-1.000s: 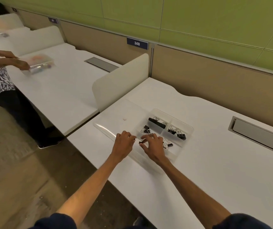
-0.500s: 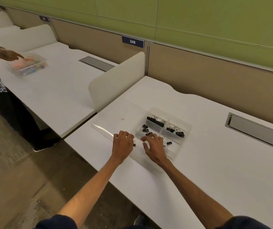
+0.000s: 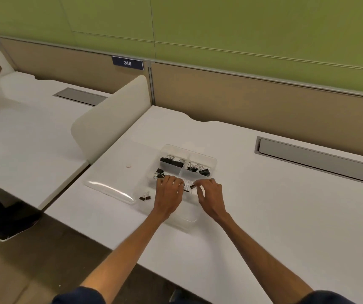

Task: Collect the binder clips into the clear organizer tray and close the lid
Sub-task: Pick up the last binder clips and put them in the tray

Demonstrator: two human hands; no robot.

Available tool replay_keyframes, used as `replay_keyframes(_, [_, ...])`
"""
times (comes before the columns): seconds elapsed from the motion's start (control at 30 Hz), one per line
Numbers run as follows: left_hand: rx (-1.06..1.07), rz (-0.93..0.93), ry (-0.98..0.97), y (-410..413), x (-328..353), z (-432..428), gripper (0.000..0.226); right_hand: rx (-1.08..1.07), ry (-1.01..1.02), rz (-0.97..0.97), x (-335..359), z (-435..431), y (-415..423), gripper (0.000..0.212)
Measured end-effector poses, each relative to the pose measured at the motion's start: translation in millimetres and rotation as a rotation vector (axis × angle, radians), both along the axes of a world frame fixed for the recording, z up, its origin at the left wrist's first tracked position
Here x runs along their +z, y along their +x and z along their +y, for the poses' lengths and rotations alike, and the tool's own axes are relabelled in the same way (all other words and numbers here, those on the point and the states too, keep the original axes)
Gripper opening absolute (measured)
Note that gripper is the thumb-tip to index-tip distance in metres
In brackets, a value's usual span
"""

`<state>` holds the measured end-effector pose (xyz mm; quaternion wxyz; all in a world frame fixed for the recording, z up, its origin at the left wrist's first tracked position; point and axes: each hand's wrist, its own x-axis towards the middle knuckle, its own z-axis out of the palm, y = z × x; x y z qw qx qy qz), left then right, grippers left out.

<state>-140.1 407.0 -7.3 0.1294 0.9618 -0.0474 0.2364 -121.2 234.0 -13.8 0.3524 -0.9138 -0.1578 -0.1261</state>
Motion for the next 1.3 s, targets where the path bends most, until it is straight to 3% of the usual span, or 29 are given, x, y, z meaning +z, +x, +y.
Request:
replay_keyframes(0.7, [-0.481,0.111,-0.027,-22.8,-19.9,-220.0,0.010,-0.515,-0.032,0.085,-21.0,-232.1,-96.3,0.020])
replay_keyframes(1.3, [-0.788,0.264,0.002,-75.7,-41.7,-386.6,0.014,-0.853,0.028,0.173,-40.6,-381.8,-206.9,0.021])
